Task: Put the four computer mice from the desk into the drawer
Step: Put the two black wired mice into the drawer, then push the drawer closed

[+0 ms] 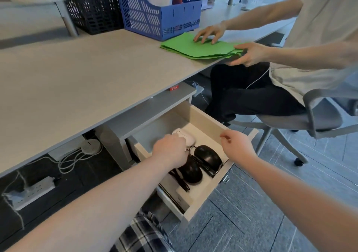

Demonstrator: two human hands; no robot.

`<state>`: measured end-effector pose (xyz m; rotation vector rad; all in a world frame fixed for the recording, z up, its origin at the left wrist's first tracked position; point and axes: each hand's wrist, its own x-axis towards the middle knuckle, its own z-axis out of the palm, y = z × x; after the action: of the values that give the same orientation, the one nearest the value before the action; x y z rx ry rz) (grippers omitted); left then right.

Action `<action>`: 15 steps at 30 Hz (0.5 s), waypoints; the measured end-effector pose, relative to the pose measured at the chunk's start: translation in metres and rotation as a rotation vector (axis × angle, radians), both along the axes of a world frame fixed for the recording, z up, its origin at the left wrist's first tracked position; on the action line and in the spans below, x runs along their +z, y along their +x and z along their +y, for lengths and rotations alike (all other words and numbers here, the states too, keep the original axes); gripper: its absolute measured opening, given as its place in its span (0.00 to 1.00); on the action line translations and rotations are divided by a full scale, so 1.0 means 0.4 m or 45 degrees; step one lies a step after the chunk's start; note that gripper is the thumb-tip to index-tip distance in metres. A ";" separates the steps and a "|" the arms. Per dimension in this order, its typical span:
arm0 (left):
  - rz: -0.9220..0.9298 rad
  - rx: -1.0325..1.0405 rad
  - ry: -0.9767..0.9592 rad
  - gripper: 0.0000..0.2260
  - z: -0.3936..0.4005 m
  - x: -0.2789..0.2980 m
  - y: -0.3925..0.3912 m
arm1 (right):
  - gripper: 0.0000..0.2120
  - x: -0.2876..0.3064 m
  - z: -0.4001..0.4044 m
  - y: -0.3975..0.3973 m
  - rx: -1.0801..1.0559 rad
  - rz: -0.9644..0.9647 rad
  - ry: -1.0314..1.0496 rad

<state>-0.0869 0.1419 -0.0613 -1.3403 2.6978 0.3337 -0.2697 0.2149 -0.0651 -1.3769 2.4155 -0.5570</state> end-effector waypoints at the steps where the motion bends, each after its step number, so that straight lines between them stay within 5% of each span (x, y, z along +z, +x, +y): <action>1: 0.019 0.012 -0.032 0.15 -0.014 0.019 0.009 | 0.17 0.004 0.016 -0.004 -0.042 -0.014 -0.014; 9: 0.230 0.045 -0.392 0.15 -0.094 0.144 0.069 | 0.16 0.014 0.048 0.000 -0.114 0.062 0.115; 15: 0.210 0.118 -0.558 0.22 -0.164 0.177 0.118 | 0.33 0.011 0.017 0.017 -0.592 -0.356 0.145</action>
<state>-0.0399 0.0762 0.0095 -1.6104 2.9692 -0.1622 -0.2630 0.2215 -0.0607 -0.6362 2.4828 -0.6570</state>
